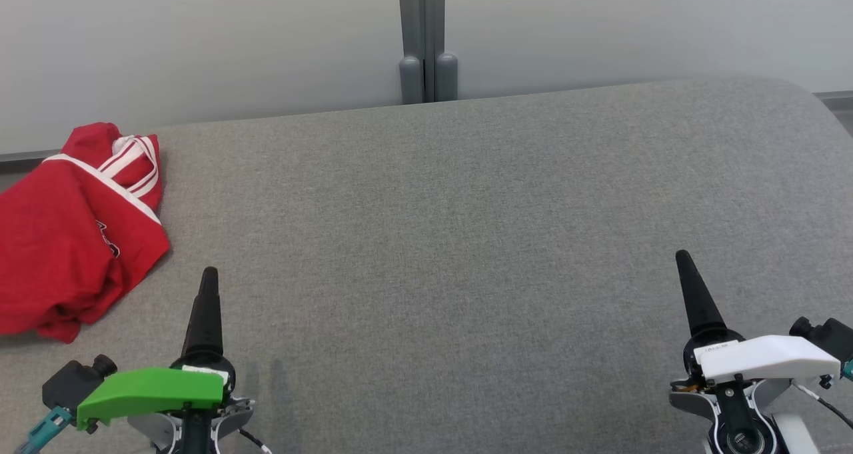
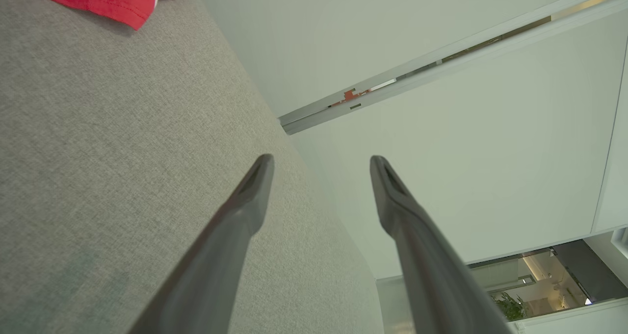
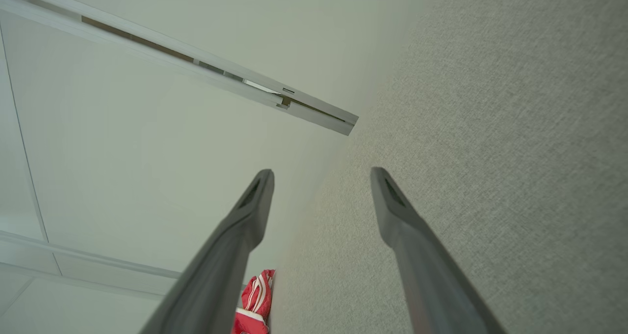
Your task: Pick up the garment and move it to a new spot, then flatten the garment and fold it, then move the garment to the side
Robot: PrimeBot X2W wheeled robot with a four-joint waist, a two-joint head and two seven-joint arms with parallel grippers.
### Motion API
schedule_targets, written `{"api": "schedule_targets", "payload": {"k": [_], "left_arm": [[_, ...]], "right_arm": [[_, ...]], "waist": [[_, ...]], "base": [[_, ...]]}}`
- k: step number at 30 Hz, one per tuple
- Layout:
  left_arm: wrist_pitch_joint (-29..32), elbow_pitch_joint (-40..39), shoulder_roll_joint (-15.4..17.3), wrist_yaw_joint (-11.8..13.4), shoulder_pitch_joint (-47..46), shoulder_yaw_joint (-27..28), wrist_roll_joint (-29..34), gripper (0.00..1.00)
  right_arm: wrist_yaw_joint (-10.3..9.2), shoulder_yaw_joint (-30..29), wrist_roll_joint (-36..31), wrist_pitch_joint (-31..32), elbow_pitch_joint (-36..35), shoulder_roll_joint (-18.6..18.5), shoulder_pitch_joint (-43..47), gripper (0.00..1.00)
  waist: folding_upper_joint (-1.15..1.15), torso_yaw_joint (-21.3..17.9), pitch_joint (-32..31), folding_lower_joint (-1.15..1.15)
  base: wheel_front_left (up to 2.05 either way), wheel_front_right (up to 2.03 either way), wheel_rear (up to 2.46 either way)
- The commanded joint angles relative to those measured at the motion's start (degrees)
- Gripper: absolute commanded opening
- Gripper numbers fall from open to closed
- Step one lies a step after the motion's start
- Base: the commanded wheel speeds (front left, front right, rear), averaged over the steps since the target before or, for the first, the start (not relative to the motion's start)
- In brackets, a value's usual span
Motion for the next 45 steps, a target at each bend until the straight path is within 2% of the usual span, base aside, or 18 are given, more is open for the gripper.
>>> {"api": "schedule_targets", "payload": {"k": [1, 7, 19, 31, 45], "left_arm": [[-0.6, -1.4, 0.4, 0.6, 0.0, -0.5, 2.8, 1.0], [-2.1, -2.2, 0.4, 1.6, 0.7, -1.7, 11.1, 1.0], [-4.3, -2.3, 0.5, 3.2, 1.6, -5.0, 24.1, 1.0], [-6.3, -0.8, 0.6, 4.9, 1.8, -7.9, 33.4, 1.0], [-8.3, 0.7, 0.6, 6.0, 2.1, -8.7, 42.0, 1.0]], "right_arm": [[0.01, 0.6, -3.0, -0.8, -1.6, -0.3, -0.3, 1.0], [0.01, 2.3, -12.4, -2.2, -2.6, -0.4, 0.2, 1.0], [0.02, 4.1, -22.6, -4.5, -2.0, -0.4, 0.6, 1.0], [0.02, 5.2, -30.6, -6.5, -2.0, -0.5, 0.9, 1.0], [0.03, 6.0, -39.4, -8.6, -1.9, -0.6, 1.1, 1.0]], "waist": [[0.0, 0.0, 0.0, 0.0], [0.0, -0.1, 0.1, 0.0], [0.0, -0.2, 0.1, 0.0], [0.0, -0.4, 0.1, 0.0], [0.0, -0.5, 0.2, 0.0]], "base": [[0.0, 0.0, 0.0], [0.0, 0.0, 0.0], [0.0, 0.0, 0.0], [0.0, 0.0, 0.0], [0.0, 0.0, 0.0]]}}
